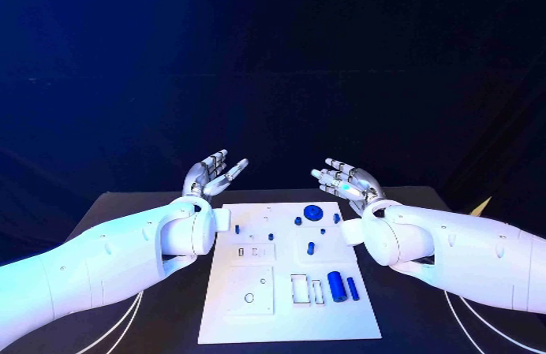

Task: Assemble the parts on the task board

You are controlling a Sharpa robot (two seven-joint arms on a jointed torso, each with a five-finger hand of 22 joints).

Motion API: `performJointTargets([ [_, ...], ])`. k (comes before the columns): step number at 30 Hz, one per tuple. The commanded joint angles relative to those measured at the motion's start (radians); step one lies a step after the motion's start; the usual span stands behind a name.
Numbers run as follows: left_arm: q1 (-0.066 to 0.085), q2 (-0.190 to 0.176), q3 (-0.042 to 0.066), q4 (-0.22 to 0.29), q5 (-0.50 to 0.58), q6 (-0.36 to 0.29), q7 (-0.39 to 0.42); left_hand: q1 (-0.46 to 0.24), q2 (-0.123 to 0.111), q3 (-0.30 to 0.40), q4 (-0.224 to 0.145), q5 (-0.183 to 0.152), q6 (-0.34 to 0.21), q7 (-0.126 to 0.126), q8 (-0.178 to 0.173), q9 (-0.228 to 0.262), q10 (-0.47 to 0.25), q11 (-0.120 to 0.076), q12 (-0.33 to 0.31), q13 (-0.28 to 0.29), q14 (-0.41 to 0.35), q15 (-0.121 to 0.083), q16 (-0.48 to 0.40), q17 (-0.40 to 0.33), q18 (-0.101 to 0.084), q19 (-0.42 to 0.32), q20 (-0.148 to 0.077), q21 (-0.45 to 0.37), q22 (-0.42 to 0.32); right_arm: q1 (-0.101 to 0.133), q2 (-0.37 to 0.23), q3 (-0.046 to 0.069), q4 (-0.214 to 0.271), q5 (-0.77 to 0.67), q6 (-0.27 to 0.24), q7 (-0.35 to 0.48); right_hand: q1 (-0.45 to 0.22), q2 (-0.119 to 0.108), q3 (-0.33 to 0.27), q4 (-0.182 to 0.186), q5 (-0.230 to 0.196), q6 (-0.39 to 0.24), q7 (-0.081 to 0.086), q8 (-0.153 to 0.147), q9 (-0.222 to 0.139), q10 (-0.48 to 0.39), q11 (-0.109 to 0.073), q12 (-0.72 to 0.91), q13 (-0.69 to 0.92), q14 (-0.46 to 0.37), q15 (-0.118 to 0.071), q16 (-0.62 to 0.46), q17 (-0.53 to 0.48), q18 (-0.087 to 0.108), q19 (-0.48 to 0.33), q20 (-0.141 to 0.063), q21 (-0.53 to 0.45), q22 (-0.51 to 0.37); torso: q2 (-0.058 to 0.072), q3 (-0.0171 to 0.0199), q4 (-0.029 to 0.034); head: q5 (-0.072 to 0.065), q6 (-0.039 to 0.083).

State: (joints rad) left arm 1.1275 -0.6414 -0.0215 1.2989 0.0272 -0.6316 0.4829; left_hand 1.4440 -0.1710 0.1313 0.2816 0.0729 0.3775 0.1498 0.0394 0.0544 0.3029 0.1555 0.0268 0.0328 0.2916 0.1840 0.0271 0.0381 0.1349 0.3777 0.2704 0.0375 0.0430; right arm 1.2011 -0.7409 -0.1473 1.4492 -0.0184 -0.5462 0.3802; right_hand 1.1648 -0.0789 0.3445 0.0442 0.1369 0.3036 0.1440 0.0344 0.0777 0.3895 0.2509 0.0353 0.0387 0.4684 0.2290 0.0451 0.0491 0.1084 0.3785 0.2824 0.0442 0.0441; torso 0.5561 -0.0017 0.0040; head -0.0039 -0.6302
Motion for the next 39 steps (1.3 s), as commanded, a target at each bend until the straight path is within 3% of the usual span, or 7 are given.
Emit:
performJointTargets([
  [1,0.004,0.006,0.000,-0.008,0.013,0.080,-0.005,0.052,-0.001,0.003,0.015,0.005,0.023,0.052,0.009,0.003,0.022,0.008,0.009,0.003,0.022,0.004,0.009,0.004,0.025,0.017,0.011,0.007,0.002,0.012,0.005,-0.008,-0.012,-0.042,0.165,-0.072,0.088,-0.001,0.024,-0.033,0.007,0.075,0.152,0.017,0.012,0.106,0.010,0.014,0.008,0.150,0.006,0.028,0.019,0.018,0.130,0.008,0.034,0.016,0.000,0.0000,0.0002,0.000,0.000],
  [6,0.004,0.006,0.000,-0.008,0.013,0.080,-0.005,0.060,0.035,0.025,0.012,-0.001,0.098,0.081,0.026,0.014,0.124,0.039,0.023,0.013,0.175,0.012,0.042,0.026,0.036,0.133,0.021,0.043,0.021,0.029,0.009,-0.024,-0.026,-0.049,0.206,-0.092,0.134,-0.006,0.039,-0.075,0.012,0.263,0.138,0.062,0.046,0.332,-0.011,0.034,0.021,0.389,-0.024,0.073,0.045,0.048,0.321,0.006,0.075,0.028,0.000,0.0000,0.0002,0.000,0.000],
  [7,0.005,-0.053,0.000,0.044,0.015,0.113,-0.002,0.062,0.042,0.031,0.011,-0.002,0.128,0.089,0.033,0.018,0.166,0.049,0.027,0.015,0.225,0.017,0.053,0.033,0.032,0.183,0.021,0.057,0.028,0.050,0.010,-0.024,-0.084,-0.428,0.140,-0.085,0.143,-0.010,0.044,-0.085,0.011,0.332,0.127,0.079,0.058,0.441,-0.022,0.046,0.026,0.418,-0.035,0.078,0.048,0.058,0.370,0.006,0.082,0.029,0.022,-0.0038,0.0004,-0.009,-0.017],
  [11,0.009,-0.069,0.000,0.062,0.012,0.114,0.006,0.078,0.062,0.050,0.004,-0.006,0.292,0.098,0.077,0.045,0.432,0.067,0.064,0.030,0.485,0.018,0.118,0.074,0.031,0.364,0.021,0.123,0.053,0.058,0.010,-0.023,-0.096,-0.574,0.120,-0.093,0.161,-0.031,0.076,-0.108,0.015,0.539,0.095,0.126,0.086,0.573,-0.056,0.047,0.025,0.514,-0.067,0.098,0.054,0.076,0.469,-0.006,0.100,0.028,0.033,-0.0035,0.0027,-0.012,-0.015],
  [13,0.013,-0.077,0.000,0.071,0.008,0.115,0.007,0.096,0.063,0.061,-0.003,-0.007,0.420,0.086,0.111,0.066,0.564,0.062,0.087,0.036,0.560,0.002,0.143,0.092,0.045,0.422,0.017,0.153,0.059,0.063,0.010,-0.023,-0.101,-0.634,0.113,-0.100,0.161,-0.038,0.090,-0.111,0.013,0.563,0.089,0.131,0.086,0.602,-0.064,0.044,0.025,0.538,-0.075,0.102,0.055,0.077,0.490,-0.012,0.102,0.027,0.037,-0.0036,0.0034,-0.013,-0.014],
  [18,0.023,-0.096,0.000,0.092,-0.005,0.121,0.003,0.108,0.059,0.077,-0.009,-0.008,0.482,0.082,0.136,0.076,0.655,0.035,0.099,0.036,0.639,-0.026,0.169,0.124,0.051,0.487,0.002,0.188,0.067,0.078,0.012,-0.022,-0.109,-0.752,0.108,-0.129,0.156,-0.057,0.122,-0.112,0.012,0.602,0.078,0.136,0.085,0.649,-0.077,0.035,0.025,0.586,-0.090,0.110,0.061,0.077,0.535,-0.027,0.110,0.028,0.053,-0.0042,0.0101,-0.018,-0.011],
  [39,0.053,-0.215,0.002,0.279,-0.062,0.175,-0.034,0.120,0.032,0.106,-0.016,-0.009,0.506,0.072,0.151,0.080,0.713,0.020,0.065,0.033,0.704,-0.049,0.183,0.189,0.049,0.571,-0.033,0.257,0.092,0.129,0.018,-0.016,-0.108,-1.344,0.223,-0.378,0.120,-0.144,0.137,-0.094,0.052,0.697,0.007,0.151,0.160,0.790,-0.162,0.028,0.056,0.992,-0.226,0.576,0.486,0.070,0.893,-0.194,0.498,0.250,0.127,-0.0126,0.0547,-0.058,-0.012],
])
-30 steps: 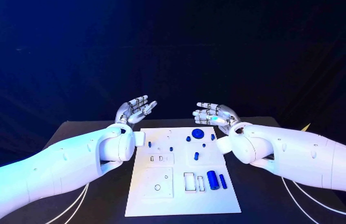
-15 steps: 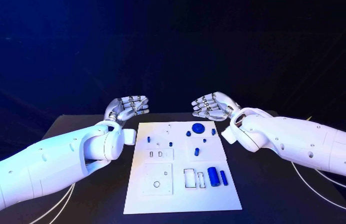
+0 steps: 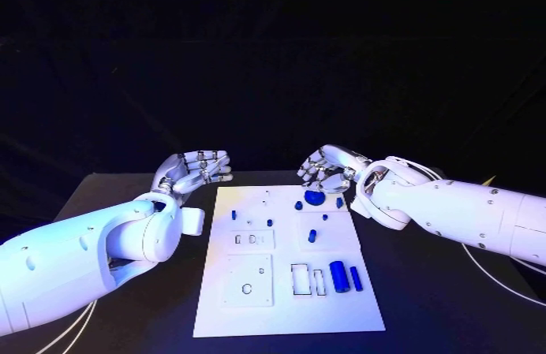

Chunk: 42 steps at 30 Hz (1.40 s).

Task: Assemble the parts on the task board

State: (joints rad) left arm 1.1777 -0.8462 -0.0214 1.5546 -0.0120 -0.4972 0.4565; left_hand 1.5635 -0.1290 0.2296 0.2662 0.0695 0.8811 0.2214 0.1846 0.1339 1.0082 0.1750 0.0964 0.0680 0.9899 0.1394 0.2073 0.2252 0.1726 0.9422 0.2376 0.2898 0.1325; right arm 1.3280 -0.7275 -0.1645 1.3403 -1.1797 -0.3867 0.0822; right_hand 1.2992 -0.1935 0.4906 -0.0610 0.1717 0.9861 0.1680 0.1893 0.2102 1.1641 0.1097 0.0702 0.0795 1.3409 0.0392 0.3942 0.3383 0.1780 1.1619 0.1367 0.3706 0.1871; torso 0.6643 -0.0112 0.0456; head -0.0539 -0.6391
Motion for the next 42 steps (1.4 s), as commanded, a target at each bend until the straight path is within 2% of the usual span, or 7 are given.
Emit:
performJointTargets([
  [1,0.004,-0.016,0.002,0.034,-0.023,0.044,-0.008,0.000,-0.012,0.007,-0.001,-0.006,0.000,0.001,0.005,0.001,0.007,0.001,-0.007,-0.002,0.004,-0.004,0.001,0.005,0.011,0.010,-0.001,0.009,0.004,0.002,0.006,0.001,0.000,-0.201,0.071,-0.088,-0.016,-0.034,-0.004,0.015,0.018,0.011,-0.017,-0.007,0.036,0.006,-0.027,0.004,0.024,0.116,-0.036,0.296,0.252,-0.003,0.125,-0.052,0.235,0.163,0.021,-0.0032,0.0148,-0.008,-0.004],
  [2,0.005,-0.023,0.003,0.045,-0.023,0.047,-0.008,0.000,-0.012,0.008,-0.002,-0.006,0.000,0.001,0.005,0.001,0.007,0.002,-0.009,-0.002,0.004,-0.004,0.000,0.007,0.011,0.014,-0.003,0.013,0.006,0.002,0.008,0.001,0.000,-0.217,0.078,-0.097,-0.018,-0.037,-0.005,0.017,0.017,0.012,-0.018,-0.007,0.038,-0.003,-0.022,-0.001,0.024,0.112,-0.037,0.304,0.259,-0.008,0.127,-0.051,0.264,0.198,0.024,-0.0038,0.0167,-0.008,-0.004],
  [3,0.006,-0.030,0.003,0.055,-0.024,0.050,-0.008,0.000,-0.013,0.008,-0.002,-0.005,-0.001,0.001,0.005,0.001,0.007,0.002,-0.010,-0.002,0.004,-0.004,0.000,0.009,0.010,0.017,-0.004,0.017,0.008,0.003,0.009,0.001,0.000,-0.232,0.085,-0.106,-0.021,-0.040,-0.005,0.021,0.015,0.010,-0.020,-0.008,0.045,-0.015,-0.021,-0.001,0.027,0.155,-0.036,0.514,0.462,-0.038,0.188,-0.053,0.467,0.437,0.028,-0.0043,0.0192,-0.011,-0.008],
  [6,0.010,-0.045,0.004,0.077,-0.024,0.054,-0.008,0.000,-0.013,0.009,-0.003,-0.006,-0.001,0.001,0.005,0.001,0.008,0.001,-0.012,-0.002,0.005,-0.005,0.000,0.012,0.010,0.021,-0.005,0.023,0.011,0.003,0.014,0.001,-0.004,-0.262,0.098,-0.124,-0.016,-0.043,-0.021,0.031,0.012,0.001,-0.019,-0.012,0.071,-0.045,-0.019,0.002,0.042,0.156,-0.035,0.755,0.694,-0.070,0.216,-0.046,0.696,0.705,0.038,-0.0055,0.0244,-0.018,-0.009],
  [9,0.014,-0.061,0.006,0.098,-0.023,0.057,-0.008,0.000,-0.014,0.009,-0.004,-0.006,-0.001,0.000,0.005,0.001,0.008,0.001,-0.013,-0.002,0.005,-0.005,0.000,0.014,0.010,0.023,-0.006,0.026,0.012,0.003,0.020,0.001,-0.012,-0.286,0.115,-0.139,-0.009,-0.042,-0.031,0.041,0.012,-0.001,-0.020,-0.014,0.090,-0.053,-0.019,0.003,0.054,0.165,-0.033,0.880,0.816,-0.092,0.246,-0.038,0.847,0.892,0.047,-0.0056,0.0294,-0.021,-0.008],
  [13,0.019,-0.075,0.008,0.117,-0.023,0.059,-0.008,0.000,-0.014,0.009,-0.004,-0.006,-0.002,0.000,0.005,0.000,0.008,0.001,-0.015,-0.002,0.005,-0.006,-0.001,0.016,0.010,0.026,-0.007,0.030,0.015,0.003,0.027,0.001,-0.022,-0.308,0.133,-0.154,-0.006,-0.043,-0.033,0.048,0.012,-0.005,-0.021,-0.017,0.101,-0.056,-0.018,0.003,0.061,0.173,-0.032,0.941,0.879,-0.107,0.269,-0.033,0.930,0.998,0.056,-0.0057,0.0342,-0.027,-0.007],
  [42,0.029,-0.096,0.013,0.131,-0.018,0.069,-0.007,0.000,-0.016,0.009,-0.006,-0.006,-0.005,0.000,0.004,0.000,0.006,0.002,-0.019,-0.002,0.003,-0.005,-0.002,0.019,0.009,0.030,-0.009,0.037,0.018,-0.004,0.039,0.002,-0.052,-0.357,0.176,-0.198,-0.004,-0.032,-0.014,0.068,0.014,0.007,-0.023,-0.011,0.125,-0.038,-0.020,0.012,0.074,0.180,-0.032,1.007,0.941,-0.123,0.296,-0.029,1.016,1.113,0.078,-0.0077,0.0509,-0.050,0.002],
])
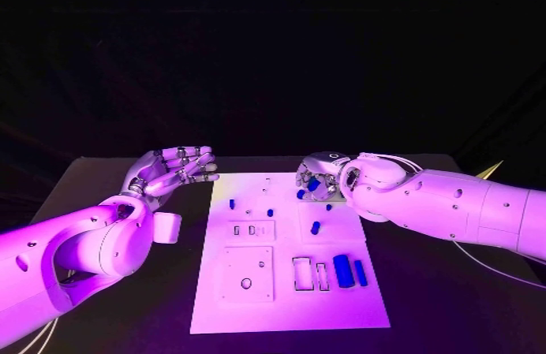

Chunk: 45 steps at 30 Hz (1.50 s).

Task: Assemble the parts on the task board

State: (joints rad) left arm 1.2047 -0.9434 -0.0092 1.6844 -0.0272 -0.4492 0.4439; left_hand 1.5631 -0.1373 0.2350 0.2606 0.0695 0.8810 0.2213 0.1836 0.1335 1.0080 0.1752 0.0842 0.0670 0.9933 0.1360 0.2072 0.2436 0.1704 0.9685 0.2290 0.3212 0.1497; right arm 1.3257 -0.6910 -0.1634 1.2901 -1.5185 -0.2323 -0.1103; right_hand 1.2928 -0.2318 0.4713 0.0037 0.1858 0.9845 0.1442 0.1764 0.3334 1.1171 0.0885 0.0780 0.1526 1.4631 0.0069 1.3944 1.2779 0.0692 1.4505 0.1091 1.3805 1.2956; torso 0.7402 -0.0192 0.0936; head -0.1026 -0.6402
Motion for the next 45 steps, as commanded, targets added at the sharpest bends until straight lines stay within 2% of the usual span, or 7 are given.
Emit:
performJointTargets([
  [1,0.002,0.001,0.001,0.001,-0.003,0.021,0.006,0.000,-0.008,0.004,0.000,-0.006,-0.005,0.000,0.005,0.000,0.006,0.001,-0.007,-0.001,0.000,-0.002,-0.002,0.001,0.011,0.004,0.000,0.005,0.001,-0.003,0.004,0.000,-0.003,-0.017,0.022,-0.006,0.002,0.008,0.010,0.005,-0.001,0.011,0.001,0.003,0.003,0.011,0.001,0.005,0.002,0.058,0.000,0.008,0.002,-0.014,0.007,-0.001,0.008,0.007,0.002,0.0000,0.0034,-0.002,0.003],
  [16,0.003,0.000,0.001,-0.002,-0.001,0.023,0.005,0.000,-0.008,0.004,-0.001,-0.006,-0.006,0.001,0.004,0.000,0.005,0.002,-0.009,-0.001,-0.002,-0.002,-0.003,0.003,0.011,0.004,-0.001,0.009,0.003,-0.012,0.016,0.000,-0.020,-0.012,0.022,-0.009,-0.004,0.025,0.068,0.022,-0.007,0.048,-0.004,0.023,0.026,0.049,-0.005,0.011,0.005,0.059,-0.004,0.025,0.013,-0.020,0.015,-0.003,0.034,0.043,0.008,-0.0007,0.0057,-0.004,0.005],
  [20,0.004,0.000,0.001,-0.003,0.000,0.023,0.005,0.001,-0.007,0.005,-0.001,-0.006,-0.006,0.001,0.004,0.000,0.005,0.002,-0.009,-0.001,-0.002,-0.002,-0.004,0.004,0.011,0.005,-0.001,0.010,0.003,-0.014,0.017,0.000,-0.023,-0.012,0.015,-0.011,0.002,0.034,0.090,0.022,-0.018,0.062,-0.009,0.033,0.037,0.067,-0.010,0.014,0.007,0.059,-0.008,0.030,0.016,-0.021,0.018,-0.006,0.042,0.055,0.008,-0.0010,0.0060,-0.005,-0.001],
  [25,0.004,0.001,0.001,-0.005,0.000,0.023,0.004,0.001,-0.007,0.005,-0.002,-0.006,-0.006,0.001,0.004,0.000,0.005,0.002,-0.009,-0.001,-0.002,-0.002,-0.004,0.004,0.011,0.005,-0.001,0.011,0.004,-0.015,0.016,0.001,-0.022,-0.012,-0.049,-0.012,0.024,0.059,0.131,0.007,-0.037,0.095,-0.021,0.061,0.066,0.109,-0.024,0.024,0.014,0.060,-0.019,0.036,0.018,-0.025,0.026,-0.015,0.058,0.078,0.007,-0.0018,0.0060,-0.008,-0.002],
  [32,0.005,0.002,0.001,-0.010,0.000,0.023,0.003,0.003,-0.006,0.006,-0.003,-0.007,-0.006,0.001,0.004,0.000,0.005,0.002,-0.010,-0.001,-0.002,-0.002,-0.004,0.005,0.011,0.006,-0.002,0.012,0.005,-0.015,0.010,0.004,-0.003,-0.015,-0.150,-0.025,0.030,0.065,0.142,-0.009,-0.035,0.107,-0.026,0.081,0.092,0.133,-0.033,0.030,0.023,0.060,-0.027,0.040,0.019,-0.029,0.033,-0.022,0.070,0.097,0.007,-0.0028,0.0071,-0.011,0.004],
  [39,0.005,0.003,0.001,-0.014,0.000,0.023,0.003,0.004,-0.006,0.007,-0.004,-0.007,-0.006,0.000,0.004,0.000,0.005,0.002,-0.011,-0.001,-0.002,-0.002,-0.004,0.006,0.011,0.006,-0.002,0.014,0.005,-0.006,0.011,0.013,0.031,-0.020,-0.197,-0.044,0.029,0.064,0.142,-0.011,-0.035,0.107,-0.026,0.083,0.095,0.133,-0.033,0.029,0.023,0.060,-0.027,0.041,0.020,-0.030,0.035,-0.023,0.072,0.100,0.009,-0.0037,0.0093,-0.009,0.014],
  [45,0.005,0.004,0.001,-0.015,0.000,0.024,0.003,0.004,-0.006,0.007,-0.004,-0.007,-0.006,0.000,0.004,0.000,0.005,0.002,-0.011,-0.001,-0.002,-0.002,-0.004,0.006,0.011,0.006,-0.002,0.014,0.005,-0.001,0.047,0.016,0.008,-0.026,-0.221,-0.059,0.028,0.062,0.142,-0.012,-0.035,0.106,-0.026,0.084,0.097,0.133,-0.033,0.028,0.023,0.061,-0.027,0.042,0.021,-0.030,0.035,-0.023,0.073,0.102,0.012,-0.0042,0.0135,-0.011,0.016],
])
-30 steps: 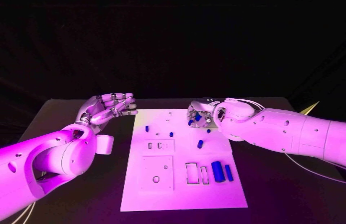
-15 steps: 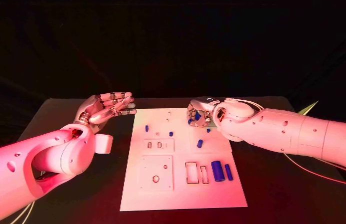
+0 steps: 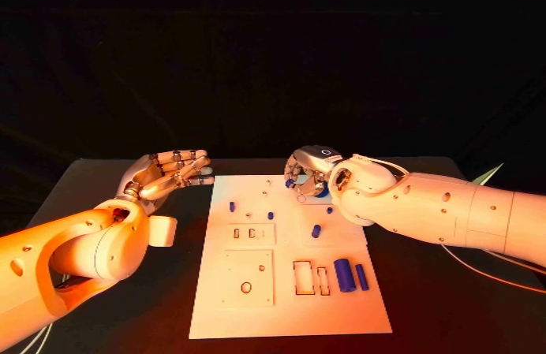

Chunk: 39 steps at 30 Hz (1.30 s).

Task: Assemble the parts on the task board

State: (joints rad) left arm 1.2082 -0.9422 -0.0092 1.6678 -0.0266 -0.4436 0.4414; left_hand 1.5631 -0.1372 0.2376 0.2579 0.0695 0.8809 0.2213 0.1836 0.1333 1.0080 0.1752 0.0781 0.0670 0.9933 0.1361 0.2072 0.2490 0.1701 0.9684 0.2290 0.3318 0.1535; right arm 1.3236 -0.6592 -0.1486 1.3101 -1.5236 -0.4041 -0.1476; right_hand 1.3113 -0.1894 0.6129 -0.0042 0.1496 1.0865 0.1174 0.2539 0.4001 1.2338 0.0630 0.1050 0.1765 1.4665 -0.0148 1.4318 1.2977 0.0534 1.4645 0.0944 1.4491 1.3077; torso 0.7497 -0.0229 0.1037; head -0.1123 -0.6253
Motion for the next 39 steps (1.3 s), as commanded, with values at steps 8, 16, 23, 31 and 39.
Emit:
performJointTargets([
  [8,0.002,0.007,0.001,0.003,-0.001,0.021,0.007,0.004,-0.006,0.005,-0.002,-0.007,-0.006,0.000,0.005,0.000,0.005,0.002,-0.005,-0.001,-0.003,-0.002,-0.005,0.002,0.011,0.006,-0.002,0.004,0.002,0.002,0.078,0.002,-0.076,-0.026,-0.055,-0.027,0.006,0.018,0.002,-0.005,0.001,-0.001,0.003,0.006,0.034,0.014,-0.006,-0.002,0.000,0.058,-0.005,0.006,0.003,-0.014,0.022,-0.009,0.006,0.091,0.003,-0.0008,0.0069,0.005,0.000],
  [16,0.006,0.012,0.001,0.000,-0.001,0.023,0.006,0.005,-0.005,0.005,-0.003,-0.007,-0.006,-0.001,0.005,0.001,0.006,0.001,-0.005,-0.001,-0.003,-0.002,-0.005,0.002,0.011,0.006,-0.002,0.005,0.003,-0.001,0.127,0.002,-0.135,-0.024,-0.031,-0.022,0.003,0.017,0.005,-0.007,0.002,-0.008,0.005,0.005,0.039,0.010,-0.004,-0.006,0.000,0.057,-0.004,0.006,0.001,-0.014,0.021,-0.009,0.006,0.091,0.005,-0.0047,0.0197,-0.006,-0.004],
  [23,0.012,0.012,0.001,0.000,-0.001,0.023,0.006,0.005,-0.005,0.005,-0.003,-0.007,-0.006,-0.001,0.005,0.001,0.006,0.001,-0.005,-0.001,-0.003,-0.002,-0.005,0.002,0.011,0.006,-0.002,0.005,0.003,-0.006,0.145,0.002,-0.160,-0.022,-0.019,-0.018,0.001,0.017,0.006,-0.007,0.002,-0.011,0.005,0.004,0.040,0.008,-0.003,-0.008,0.000,0.057,-0.003,0.007,0.001,-0.014,0.020,-0.008,0.005,0.090,0.010,-0.0064,0.0248,-0.006,-0.008],
  [31,0.015,0.015,0.001,-0.001,-0.001,0.024,0.006,0.005,-0.005,0.006,-0.004,-0.007,-0.005,-0.002,0.006,0.001,0.007,0.001,-0.005,-0.001,-0.004,-0.002,-0.006,0.004,0.010,0.005,-0.003,0.007,0.004,-0.009,0.160,0.002,-0.182,-0.017,-0.008,-0.009,-0.002,0.015,0.008,-0.008,0.002,-0.017,0.007,0.003,0.044,0.005,-0.001,-0.012,0.000,0.057,-0.001,0.007,0.001,-0.014,0.020,-0.007,0.005,0.091,0.011,-0.0080,0.0251,-0.001,-0.008],
  [39,0.016,0.017,0.001,-0.002,-0.001,0.025,0.005,0.005,-0.005,0.006,-0.004,-0.007,-0.005,-0.002,0.006,0.001,0.007,0.001,-0.005,-0.001,-0.004,-0.002,-0.006,0.004,0.010,0.005,-0.003,0.007,0.004,-0.009,0.170,0.002,-0.193,-0.017,-0.003,-0.011,-0.006,0.012,0.009,-0.009,0.001,-0.024,0.009,0.000,0.046,0.002,0.000,-0.015,0.001,0.057,0.000,0.007,0.000,-0.014,0.019,-0.006,0.003,0.089,0.012,-0.0083,0.0259,0.002,-0.008],
])
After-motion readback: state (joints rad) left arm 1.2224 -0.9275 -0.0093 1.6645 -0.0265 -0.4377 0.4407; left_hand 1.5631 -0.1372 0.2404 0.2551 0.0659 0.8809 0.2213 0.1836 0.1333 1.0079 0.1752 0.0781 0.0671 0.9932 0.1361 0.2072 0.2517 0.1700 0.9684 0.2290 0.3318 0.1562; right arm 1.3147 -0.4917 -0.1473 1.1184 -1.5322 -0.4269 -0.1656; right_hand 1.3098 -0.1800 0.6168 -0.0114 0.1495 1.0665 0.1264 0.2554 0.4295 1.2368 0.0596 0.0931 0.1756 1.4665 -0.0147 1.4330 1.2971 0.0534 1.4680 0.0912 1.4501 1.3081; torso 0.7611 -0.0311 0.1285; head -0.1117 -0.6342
